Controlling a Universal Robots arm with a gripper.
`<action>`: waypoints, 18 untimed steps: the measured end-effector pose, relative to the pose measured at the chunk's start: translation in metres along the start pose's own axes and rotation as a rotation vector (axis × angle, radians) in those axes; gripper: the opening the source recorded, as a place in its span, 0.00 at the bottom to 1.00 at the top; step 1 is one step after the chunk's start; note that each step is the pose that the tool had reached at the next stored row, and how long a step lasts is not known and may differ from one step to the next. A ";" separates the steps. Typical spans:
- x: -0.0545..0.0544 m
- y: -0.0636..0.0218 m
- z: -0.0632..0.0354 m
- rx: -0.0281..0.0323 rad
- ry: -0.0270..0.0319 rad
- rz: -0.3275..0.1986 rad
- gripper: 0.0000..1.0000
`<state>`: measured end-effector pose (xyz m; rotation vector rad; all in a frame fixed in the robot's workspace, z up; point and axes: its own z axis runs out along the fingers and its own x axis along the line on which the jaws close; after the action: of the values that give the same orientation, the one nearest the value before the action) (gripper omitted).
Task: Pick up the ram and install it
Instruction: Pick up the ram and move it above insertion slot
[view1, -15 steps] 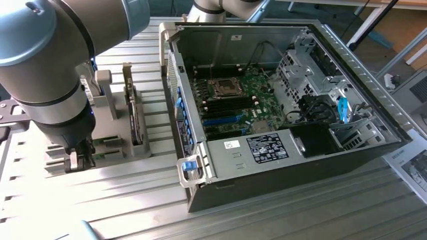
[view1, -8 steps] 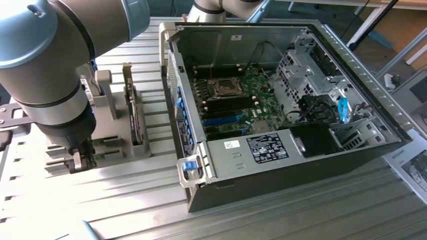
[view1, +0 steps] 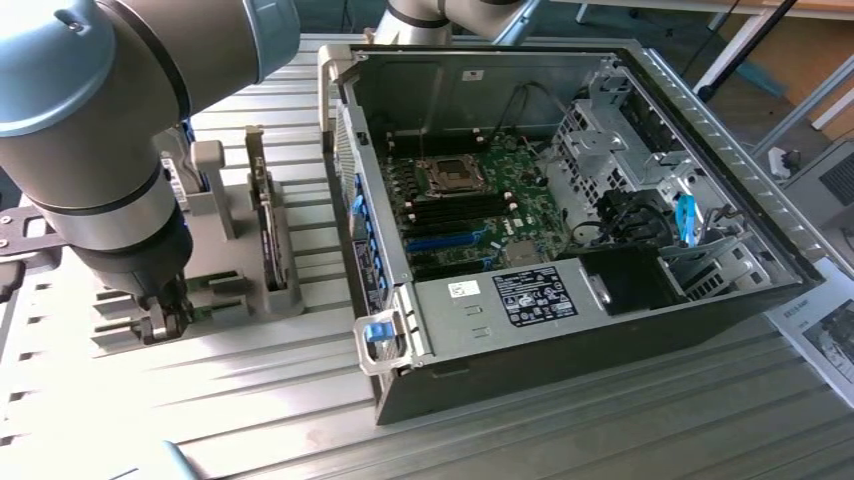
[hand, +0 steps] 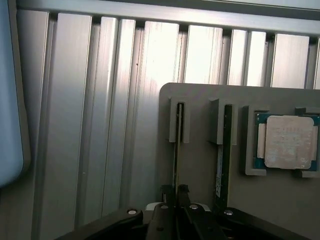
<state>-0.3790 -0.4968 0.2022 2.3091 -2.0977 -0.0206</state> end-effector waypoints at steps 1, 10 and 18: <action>0.000 0.0000 0.0000 0.0000 0.0000 0.000 0.14; 0.000 0.0000 -0.0021 -0.0001 0.0020 0.000 0.14; 0.000 0.0003 -0.0155 -0.0001 0.0048 0.000 0.14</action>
<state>-0.3790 -0.4969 0.2176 2.3067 -2.0955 -0.0151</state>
